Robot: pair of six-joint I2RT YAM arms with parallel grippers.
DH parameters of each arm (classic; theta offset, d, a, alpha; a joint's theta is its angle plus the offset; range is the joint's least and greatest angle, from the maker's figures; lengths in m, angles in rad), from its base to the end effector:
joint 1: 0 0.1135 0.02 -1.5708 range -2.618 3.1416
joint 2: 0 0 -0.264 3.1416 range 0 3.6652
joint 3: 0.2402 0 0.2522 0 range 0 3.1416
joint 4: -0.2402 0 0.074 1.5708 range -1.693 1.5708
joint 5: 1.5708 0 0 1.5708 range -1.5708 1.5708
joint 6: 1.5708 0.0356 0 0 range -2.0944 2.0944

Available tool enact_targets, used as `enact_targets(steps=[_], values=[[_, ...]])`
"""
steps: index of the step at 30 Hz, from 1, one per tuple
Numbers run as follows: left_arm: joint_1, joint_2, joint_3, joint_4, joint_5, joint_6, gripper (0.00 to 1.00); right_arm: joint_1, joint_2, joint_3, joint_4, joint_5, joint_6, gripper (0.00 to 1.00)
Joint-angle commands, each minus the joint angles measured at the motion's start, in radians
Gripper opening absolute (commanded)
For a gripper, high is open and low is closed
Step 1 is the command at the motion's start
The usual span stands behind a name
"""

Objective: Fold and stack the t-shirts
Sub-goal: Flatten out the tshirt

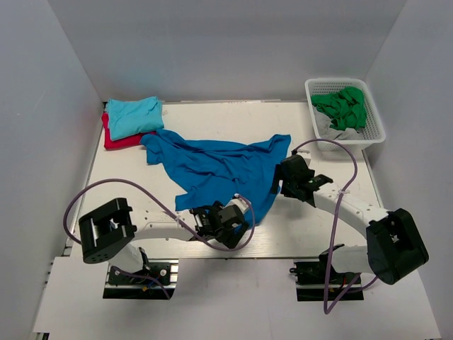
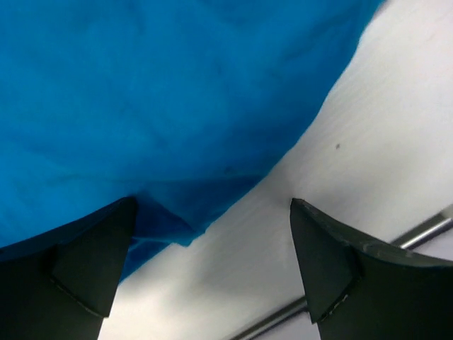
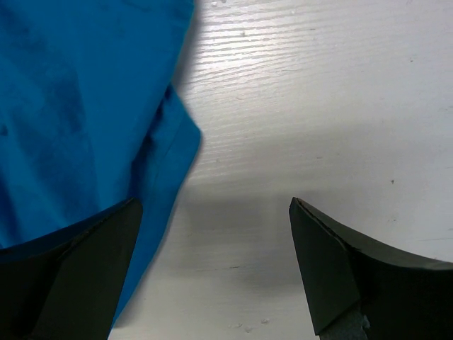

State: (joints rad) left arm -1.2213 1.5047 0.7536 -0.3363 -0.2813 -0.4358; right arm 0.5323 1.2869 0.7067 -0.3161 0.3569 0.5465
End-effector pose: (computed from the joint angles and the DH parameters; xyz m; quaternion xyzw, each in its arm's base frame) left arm 0.1027 -0.2530 0.1578 0.3369 0.9010 -0.0826 0.2605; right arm 0.2225 0.1166 0.1990 0.0653 0.9282 0.0235 0.3654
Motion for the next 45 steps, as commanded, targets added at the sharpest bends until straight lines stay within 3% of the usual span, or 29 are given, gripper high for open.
enact_targets(steps=[1, 5, 8, 9, 13, 14, 15, 17, 23, 26, 27, 30, 31, 33, 37, 41, 45], values=[[-0.006, 0.011, -0.017, -0.006, -0.051, -0.026, 1.00, -0.014, 0.018, 0.017, -0.015, 0.045, 0.003, 0.90], [-0.006, 0.078, -0.008, -0.015, -0.091, -0.069, 0.98, -0.029, 0.026, -0.004, -0.002, 0.042, 0.001, 0.90], [-0.006, 0.133, 0.010, -0.038, -0.104, -0.069, 0.86, -0.034, 0.045, -0.006, 0.044, -0.053, -0.046, 0.90], [-0.006, 0.143, 0.019, -0.038, -0.104, -0.078, 0.75, -0.035, 0.055, -0.006, 0.081, -0.064, -0.074, 0.90], [-0.006, 0.157, 0.020, -0.038, -0.116, -0.078, 0.49, -0.035, 0.118, 0.016, 0.115, -0.124, -0.109, 0.90], [-0.006, 0.157, 0.020, -0.038, -0.107, -0.078, 0.38, -0.038, 0.141, 0.022, 0.120, -0.128, -0.112, 0.90], [-0.006, 0.157, 0.020, -0.038, -0.107, -0.089, 0.14, -0.034, 0.155, 0.037, 0.124, -0.125, -0.118, 0.90], [-0.006, 0.157, 0.020, -0.049, -0.117, -0.098, 0.00, -0.035, 0.206, 0.059, 0.129, -0.122, -0.128, 0.90], [-0.006, 0.066, 0.000, -0.049, -0.127, -0.098, 0.00, -0.037, 0.298, 0.070, 0.201, -0.148, -0.125, 0.83], [-0.006, 0.022, -0.010, -0.049, -0.139, -0.098, 0.00, -0.035, 0.316, 0.065, 0.250, -0.174, -0.126, 0.73], [-0.006, 0.012, -0.019, -0.058, -0.154, -0.107, 0.00, -0.034, 0.319, 0.066, 0.250, -0.180, -0.126, 0.57], [-0.006, -0.009, -0.005, -0.085, -0.194, -0.142, 0.00, -0.032, 0.313, 0.082, 0.233, -0.185, -0.126, 0.32], [-0.006, -0.009, 0.013, -0.107, -0.212, -0.142, 0.00, -0.034, 0.307, 0.082, 0.215, -0.203, -0.125, 0.13], [-0.006, -0.018, 0.035, -0.133, -0.237, -0.165, 0.00, -0.029, 0.247, 0.074, 0.200, -0.214, -0.129, 0.00], [-0.006, -0.060, 0.124, -0.240, -0.300, -0.208, 0.00, -0.031, 0.056, 0.065, 0.125, -0.216, -0.129, 0.00], [-0.006, -0.209, 0.200, -0.309, -0.384, -0.225, 0.00, -0.031, -0.113, 0.123, 0.055, -0.188, -0.155, 0.00], [-0.006, -0.399, 0.277, -0.303, -0.372, -0.107, 0.00, -0.031, -0.231, 0.241, 0.005, -0.181, -0.216, 0.00]])
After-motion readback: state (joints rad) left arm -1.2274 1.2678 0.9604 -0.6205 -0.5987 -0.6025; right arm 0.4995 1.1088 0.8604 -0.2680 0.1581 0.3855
